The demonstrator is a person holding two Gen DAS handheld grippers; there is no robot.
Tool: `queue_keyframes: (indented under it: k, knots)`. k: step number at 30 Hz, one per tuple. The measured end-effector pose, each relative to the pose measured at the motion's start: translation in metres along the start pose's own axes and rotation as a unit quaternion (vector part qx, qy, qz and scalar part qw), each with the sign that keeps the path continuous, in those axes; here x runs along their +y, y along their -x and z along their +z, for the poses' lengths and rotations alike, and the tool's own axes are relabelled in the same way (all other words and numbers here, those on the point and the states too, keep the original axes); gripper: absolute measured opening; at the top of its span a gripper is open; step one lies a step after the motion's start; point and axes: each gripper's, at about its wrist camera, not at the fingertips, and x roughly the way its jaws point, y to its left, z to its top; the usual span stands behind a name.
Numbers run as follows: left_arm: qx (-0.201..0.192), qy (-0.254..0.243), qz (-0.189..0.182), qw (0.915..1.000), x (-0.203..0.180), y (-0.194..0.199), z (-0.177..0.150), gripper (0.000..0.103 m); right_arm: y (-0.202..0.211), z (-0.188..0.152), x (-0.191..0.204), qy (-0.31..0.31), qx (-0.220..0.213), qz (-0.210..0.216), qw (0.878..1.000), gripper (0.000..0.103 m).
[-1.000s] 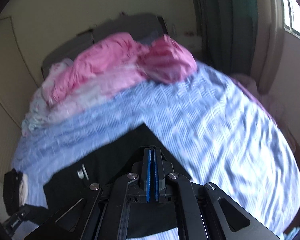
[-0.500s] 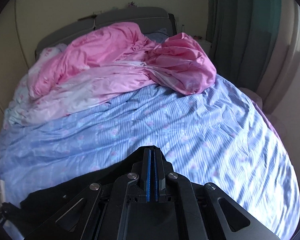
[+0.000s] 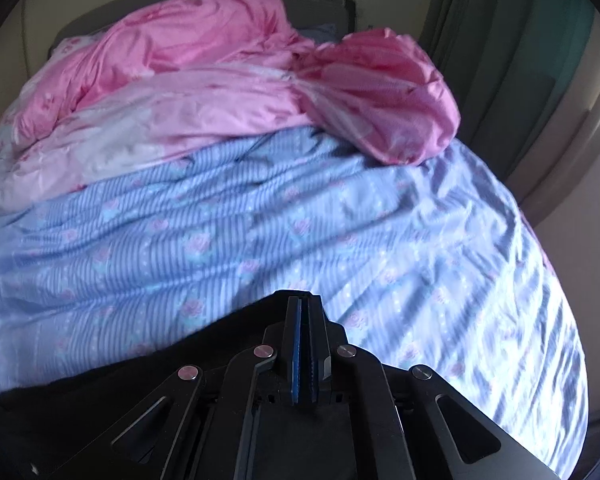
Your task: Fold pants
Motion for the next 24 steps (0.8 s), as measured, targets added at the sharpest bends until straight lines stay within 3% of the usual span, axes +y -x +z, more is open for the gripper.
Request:
queue_keyframes:
  k: [1, 2, 3, 4, 5, 8, 12, 17, 21, 24]
  knots:
    - [-0.002, 0.005, -0.013, 0.9999, 0.002, 0.003, 0.0, 0.047, 0.001, -0.002, 0.002, 0.006, 0.002, -0.003, 1.0, 0.009]
    - [-0.002, 0.012, -0.03, 0.9995, 0.005, 0.006, -0.001, 0.053, 0.005, -0.005, 0.006, 0.017, 0.003, -0.006, 1.0, 0.015]
    - [-0.003, 0.025, -0.053, 0.9983, 0.011, 0.012, -0.002, 0.057, 0.012, -0.009, 0.009, 0.024, -0.005, -0.006, 1.0, 0.037]
    - [-0.004, 0.031, -0.061, 0.9977, 0.013, 0.016, -0.003, 0.071, 0.022, -0.012, 0.011, 0.026, -0.017, -0.012, 0.999, 0.053]
    - [-0.013, 0.037, -0.063, 0.9973, 0.019, 0.025, -0.006, 0.083, 0.031, -0.014, 0.011, 0.026, -0.029, -0.02, 0.999, 0.055]
    - [-0.039, 0.035, -0.07, 0.9962, 0.036, 0.048, -0.008, 0.084, 0.068, -0.021, 0.016, 0.027, -0.065, -0.009, 0.997, 0.055]
    - [-0.071, 0.03, -0.093, 0.9927, 0.075, 0.075, -0.017, 0.084, 0.106, -0.036, 0.036, 0.044, -0.077, 0.063, 0.994, 0.055]
    - [-0.087, -0.015, -0.122, 0.9887, 0.122, 0.072, -0.043, 0.084, 0.12, -0.068, 0.086, 0.075, -0.041, 0.193, 0.978, 0.055]
    - [-0.07, -0.033, -0.179, 0.9808, 0.142, 0.048, -0.051, 0.083, 0.114, -0.098, 0.133, 0.113, -0.012, 0.232, 0.966, 0.055]
    - [-0.073, -0.05, -0.195, 0.9769, 0.144, 0.031, -0.051, 0.082, 0.111, -0.113, 0.153, 0.121, -0.003, 0.239, 0.963, 0.055]
